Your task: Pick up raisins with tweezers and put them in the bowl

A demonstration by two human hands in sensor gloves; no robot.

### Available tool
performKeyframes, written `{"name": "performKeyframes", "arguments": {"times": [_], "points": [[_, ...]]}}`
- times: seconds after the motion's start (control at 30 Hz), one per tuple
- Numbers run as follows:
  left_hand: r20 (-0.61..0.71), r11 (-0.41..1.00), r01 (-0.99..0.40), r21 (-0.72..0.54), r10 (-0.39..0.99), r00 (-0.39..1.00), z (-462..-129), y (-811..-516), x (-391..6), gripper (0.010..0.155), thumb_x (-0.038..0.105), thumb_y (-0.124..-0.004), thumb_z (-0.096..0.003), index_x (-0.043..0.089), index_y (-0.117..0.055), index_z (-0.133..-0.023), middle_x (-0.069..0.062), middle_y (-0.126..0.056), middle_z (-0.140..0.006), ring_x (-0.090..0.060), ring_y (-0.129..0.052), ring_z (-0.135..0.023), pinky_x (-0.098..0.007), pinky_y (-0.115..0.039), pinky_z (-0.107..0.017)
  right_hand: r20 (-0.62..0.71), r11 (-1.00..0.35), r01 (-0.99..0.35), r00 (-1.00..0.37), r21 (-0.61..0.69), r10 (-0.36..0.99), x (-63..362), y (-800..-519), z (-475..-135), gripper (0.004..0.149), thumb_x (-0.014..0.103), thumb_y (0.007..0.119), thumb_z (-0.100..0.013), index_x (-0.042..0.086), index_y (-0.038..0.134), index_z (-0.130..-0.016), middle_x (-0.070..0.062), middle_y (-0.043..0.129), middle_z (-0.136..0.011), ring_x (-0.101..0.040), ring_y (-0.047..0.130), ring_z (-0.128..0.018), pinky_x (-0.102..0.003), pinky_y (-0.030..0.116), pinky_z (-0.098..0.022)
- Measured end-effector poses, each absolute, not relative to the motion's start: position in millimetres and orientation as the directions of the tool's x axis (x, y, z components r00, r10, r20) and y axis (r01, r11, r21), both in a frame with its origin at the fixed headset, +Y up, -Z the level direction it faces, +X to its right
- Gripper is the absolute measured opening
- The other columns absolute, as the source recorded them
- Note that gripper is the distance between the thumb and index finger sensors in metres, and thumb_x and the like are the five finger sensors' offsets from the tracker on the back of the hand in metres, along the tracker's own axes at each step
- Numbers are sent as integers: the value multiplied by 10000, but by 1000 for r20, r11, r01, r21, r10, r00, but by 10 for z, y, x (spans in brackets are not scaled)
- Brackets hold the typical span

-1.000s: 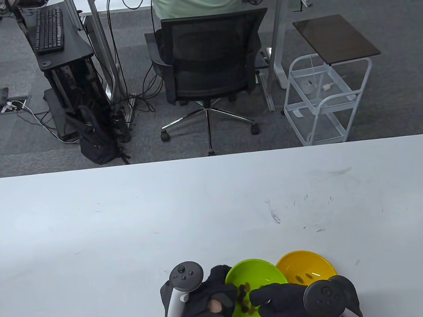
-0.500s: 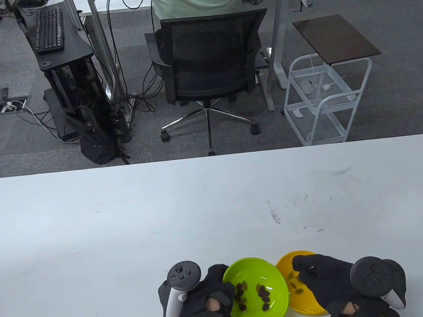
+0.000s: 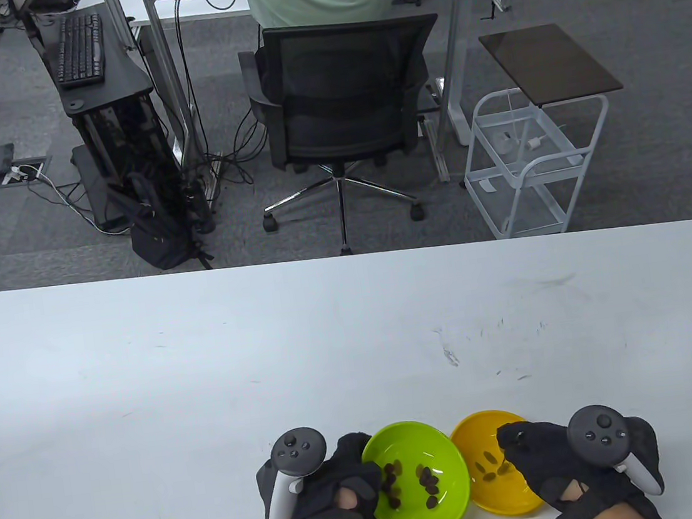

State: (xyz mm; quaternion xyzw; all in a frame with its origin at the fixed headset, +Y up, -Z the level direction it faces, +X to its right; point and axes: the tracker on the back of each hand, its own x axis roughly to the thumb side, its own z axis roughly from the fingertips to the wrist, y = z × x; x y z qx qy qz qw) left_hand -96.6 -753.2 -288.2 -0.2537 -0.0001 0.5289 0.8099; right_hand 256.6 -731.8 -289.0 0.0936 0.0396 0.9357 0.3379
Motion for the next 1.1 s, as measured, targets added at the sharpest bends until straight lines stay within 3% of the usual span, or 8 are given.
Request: {"name": "performKeyframes", "arguments": {"times": [0.2,0.37,0.53,0.73,1.1], "points": [[-269,310,-857,-411,857,440,-2884,-7535,-962,623,263,-702,-479,139,-478,-1047,-135,-674,-1020,-386,-1016,-742,-348,-995,-376,188,-757,-646,-735,96,651,2561,-7204,-2852,418,372,879,-480,209,899,-865,-118,896,-795,-337,998,-553,-516,818,-357],[-265,309,-855,-417,858,440,-2883,-7536,-947,624,263,-701,-480,138,-476,-1048,-135,-672,-1022,-385,-1015,-744,-349,-995,-376,310,-706,-707,-667,22,677,2438,-6960,-2737,421,375,877,-480,212,895,-867,-115,895,-794,-331,1000,-550,-509,821,-353],[-265,301,-855,-421,861,433,-2880,-7540,-931,623,263,-701,-480,140,-476,-1048,-134,-672,-1021,-385,-1015,-743,-346,-997,-377,411,-642,-766,-574,36,708,2184,-6840,-2612,423,380,877,-477,216,893,-866,-112,898,-790,-325,1004,-544,-502,826,-348],[-257,296,-852,-432,865,431,-2868,-7536,-898,623,263,-700,-481,140,-474,-1048,-133,-670,-1022,-384,-1015,-745,-344,-997,-378,463,-628,-762,-506,155,728,1779,-6890,-2514,424,381,879,-478,220,893,-870,-107,899,-795,-319,1009,-544,-501,829,-347],[-245,294,-844,-448,868,432,-2839,-7529,-796,623,263,-699,-481,139,-474,-1049,-133,-670,-1023,-385,-1015,-745,-347,-996,-377,467,-680,-705,-541,202,700,1490,-7018,-2521,433,390,874,-480,215,884,-877,-76,898,-799,-316,1011,-542,-500,830,-348]]}}
